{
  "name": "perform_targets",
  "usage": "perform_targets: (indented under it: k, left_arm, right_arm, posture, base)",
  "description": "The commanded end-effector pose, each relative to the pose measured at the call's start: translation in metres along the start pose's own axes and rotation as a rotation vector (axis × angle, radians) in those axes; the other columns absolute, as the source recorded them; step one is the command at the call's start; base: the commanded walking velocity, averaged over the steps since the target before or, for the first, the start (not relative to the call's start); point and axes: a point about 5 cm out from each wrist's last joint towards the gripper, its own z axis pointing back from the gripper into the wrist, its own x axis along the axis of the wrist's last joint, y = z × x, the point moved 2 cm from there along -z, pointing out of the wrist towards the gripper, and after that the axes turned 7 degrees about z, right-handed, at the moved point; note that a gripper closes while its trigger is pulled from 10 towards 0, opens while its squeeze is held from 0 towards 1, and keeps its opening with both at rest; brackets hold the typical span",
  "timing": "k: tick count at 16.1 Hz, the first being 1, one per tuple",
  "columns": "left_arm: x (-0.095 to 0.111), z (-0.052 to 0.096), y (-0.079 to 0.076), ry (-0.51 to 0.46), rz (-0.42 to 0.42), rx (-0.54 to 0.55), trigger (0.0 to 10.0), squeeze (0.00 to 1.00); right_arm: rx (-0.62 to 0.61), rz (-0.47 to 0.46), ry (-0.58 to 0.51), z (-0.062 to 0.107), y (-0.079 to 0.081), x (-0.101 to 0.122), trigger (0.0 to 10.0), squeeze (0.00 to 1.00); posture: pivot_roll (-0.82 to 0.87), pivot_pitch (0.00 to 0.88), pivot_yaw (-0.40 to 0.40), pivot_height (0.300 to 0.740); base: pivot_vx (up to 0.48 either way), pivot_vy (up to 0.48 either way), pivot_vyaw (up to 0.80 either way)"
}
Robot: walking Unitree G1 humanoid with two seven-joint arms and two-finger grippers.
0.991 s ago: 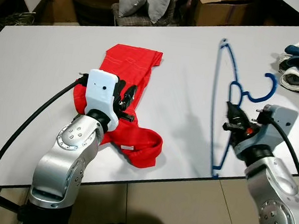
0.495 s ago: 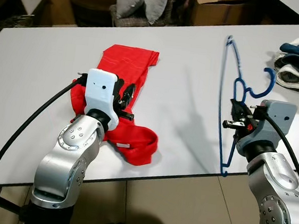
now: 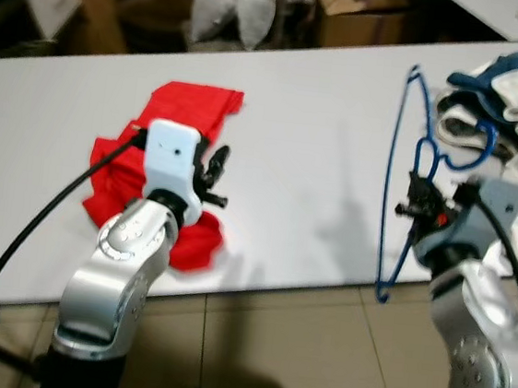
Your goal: Hang hanger
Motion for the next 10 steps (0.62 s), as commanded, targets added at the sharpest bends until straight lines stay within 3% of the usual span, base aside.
perform_targets:
  k: [1, 3, 4, 8, 10]
  left_arm:
    - [0.003, 0.001, 0.003, -0.011, -0.007, 0.013, 10.0, 0.00]
    - [0.003, 0.001, 0.005, -0.016, 0.008, 0.026, 10.0, 0.00]
    - [0.003, 0.002, 0.007, -0.022, 0.021, 0.043, 10.0, 0.00]
    - [0.001, 0.005, 0.008, -0.024, 0.014, 0.057, 10.0, 0.00]
    - [0.000, 0.005, 0.009, -0.024, 0.012, 0.065, 10.0, 0.00]
  right_arm:
    - [-0.005, 0.084, 0.006, -0.003, 0.001, 0.001, 10.0, 0.00]
    - [0.053, 0.008, -0.035, -0.004, 0.008, 0.007, 10.0, 0.00]
    - [0.127, 0.051, -0.082, -0.006, 0.015, 0.013, 10.0, 0.00]
    - [0.165, 0.028, -0.084, -0.004, 0.019, 0.011, 10.0, 0.00]
    - [0.146, 0.093, -0.070, -0.004, 0.015, 0.008, 10.0, 0.00]
  posture:
    - [-0.16, 0.076, 0.113, 0.740]
    - [-0.16, 0.076, 0.113, 0.740]
    - [-0.16, 0.074, 0.092, 0.740]
    - [-0.16, 0.072, 0.077, 0.740]
    - [-0.16, 0.067, 0.067, 0.740]
  base:
    - [0.000, -0.326, 0.00]
    - [0.000, -0.326, 0.00]
    - [0.000, -0.322, 0.00]
    - [0.000, -0.325, 0.00]
    - [0.000, -0.322, 0.00]
